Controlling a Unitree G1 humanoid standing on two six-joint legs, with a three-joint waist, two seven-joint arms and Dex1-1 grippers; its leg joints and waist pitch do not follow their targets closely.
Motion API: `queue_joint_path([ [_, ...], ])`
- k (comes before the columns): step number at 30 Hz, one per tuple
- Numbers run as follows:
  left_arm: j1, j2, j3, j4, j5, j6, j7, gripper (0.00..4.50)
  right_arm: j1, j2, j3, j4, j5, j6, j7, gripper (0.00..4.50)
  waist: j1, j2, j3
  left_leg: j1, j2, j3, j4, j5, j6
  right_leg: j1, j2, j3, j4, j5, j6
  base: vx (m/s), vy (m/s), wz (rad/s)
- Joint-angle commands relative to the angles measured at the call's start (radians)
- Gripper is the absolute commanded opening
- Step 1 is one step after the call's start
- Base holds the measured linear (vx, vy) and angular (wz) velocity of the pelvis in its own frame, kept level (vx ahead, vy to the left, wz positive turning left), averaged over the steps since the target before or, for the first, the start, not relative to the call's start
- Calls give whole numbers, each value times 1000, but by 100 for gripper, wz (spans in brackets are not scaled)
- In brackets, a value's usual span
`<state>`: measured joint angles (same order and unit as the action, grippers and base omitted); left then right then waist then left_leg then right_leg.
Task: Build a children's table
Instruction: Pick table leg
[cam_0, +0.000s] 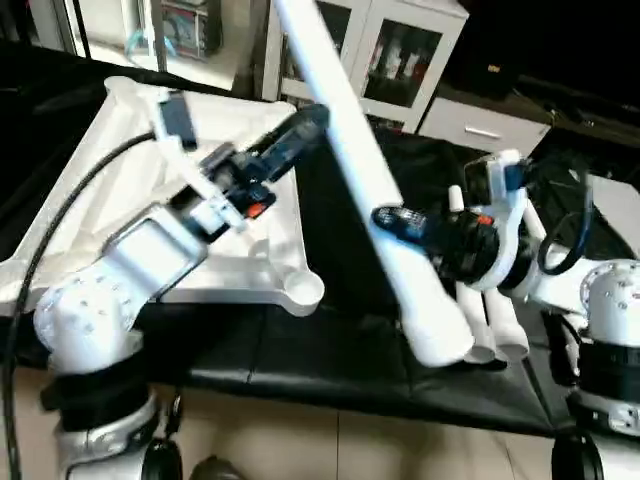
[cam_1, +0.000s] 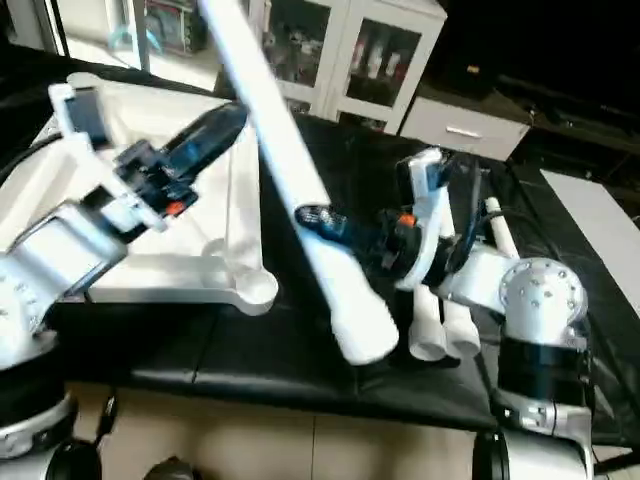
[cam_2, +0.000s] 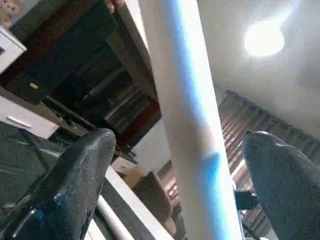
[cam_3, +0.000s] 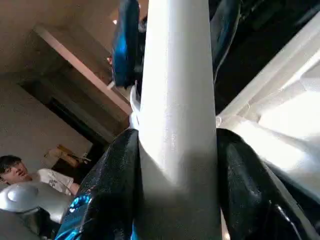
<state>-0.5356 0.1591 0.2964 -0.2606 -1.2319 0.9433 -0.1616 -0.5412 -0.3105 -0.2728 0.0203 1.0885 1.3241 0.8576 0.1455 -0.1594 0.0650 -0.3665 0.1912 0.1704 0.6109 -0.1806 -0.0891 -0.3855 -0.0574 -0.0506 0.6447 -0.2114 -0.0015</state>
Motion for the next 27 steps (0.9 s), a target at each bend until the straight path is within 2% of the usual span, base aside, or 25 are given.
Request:
queue_joint_path([
  [1,-41,-10,-34,22,-15,19,-7,450,10,-20,7,-30,-8,-8,-3,177,2,31,-69,15,36,-19,-79,-142,-120,39,-78,41,-86,-199,-34,0,0,0],
  [3,-52,-8,-49,27,-18,27,-20,450,20,-24,22,-43,-13,-11,3,177,3,31,-70,18,38,-19,-78,-139,-122,37,-78,40,-85,-179,-35,0,0,0],
  [7,-74,-9,-85,40,-25,41,-40,450,43,-26,49,-60,-32,-17,3,177,4,32,-70,13,37,-18,-79,-121,-126,42,-77,39,-81,-124,-53,0,0,0],
  [8,-76,-11,-87,42,-32,43,-41,450,46,-26,51,-60,-35,-18,1,177,5,38,-70,14,37,-19,-79,-122,-128,42,-77,39,-79,-122,-54,0,0,0],
  [11,-83,-12,-88,48,-57,58,-47,416,53,-28,56,-57,-42,-28,-6,177,3,36,-70,15,38,-19,-79,-142,-131,42,-79,38,-81,-136,-63,0,0,0],
  [12,-82,-4,-94,45,-70,77,-58,411,57,-31,58,-54,-45,-36,-7,177,5,42,-69,16,37,-19,-79,-148,-132,41,-79,38,-80,-141,-64,0,0,0],
  [15,-80,3,-99,43,-77,92,-62,411,59,-32,60,-52,-47,-42,-8,177,4,40,-69,16,38,-19,-80,-154,-131,41,-78,38,-81,-143,-66,0,0,0],
  [17,-79,9,-103,43,-79,104,-65,378,61,-32,64,-50,-49,-47,-9,177,6,43,-69,17,38,-20,-81,-155,-131,42,-79,39,-81,-139,-68,0,0,0],
  [20,-78,14,-106,45,-85,113,-64,375,63,-31,70,-49,-54,-55,-9,177,6,42,-69,17,38,-19,-80,-155,-130,42,-79,39,-80,-130,-73,0,0,0],
  [21,-78,14,-106,45,-85,113,-64,367,63,-31,70,-49,-54,-55,-9,177,5,43,-68,17,38,-20,-81,-156,-131,42,-79,39,-80,-131,-74,0,0,0],
  [22,-78,17,-107,49,-88,114,-63,336,65,-28,76,-49,-62,-64,-10,177,6,41,-69,16,38,-19,-81,-152,-130,43,-79,39,-79,-125,-77,0,0,0],
  [26,-78,25,-103,67,-94,123,-55,328,70,-25,90,-53,-74,-86,-12,177,7,45,-68,18,38,-19,-81,-162,-132,41,-79,38,-80,-133,-77,0,0,0],
  [27,-78,25,-102,70,-94,125,-55,312,70,-25,92,-53,-77,-91,-14,177,8,46,-68,17,39,-20,-82,-163,-133,42,-80,38,-80,-132,-79,0,0,0],
])
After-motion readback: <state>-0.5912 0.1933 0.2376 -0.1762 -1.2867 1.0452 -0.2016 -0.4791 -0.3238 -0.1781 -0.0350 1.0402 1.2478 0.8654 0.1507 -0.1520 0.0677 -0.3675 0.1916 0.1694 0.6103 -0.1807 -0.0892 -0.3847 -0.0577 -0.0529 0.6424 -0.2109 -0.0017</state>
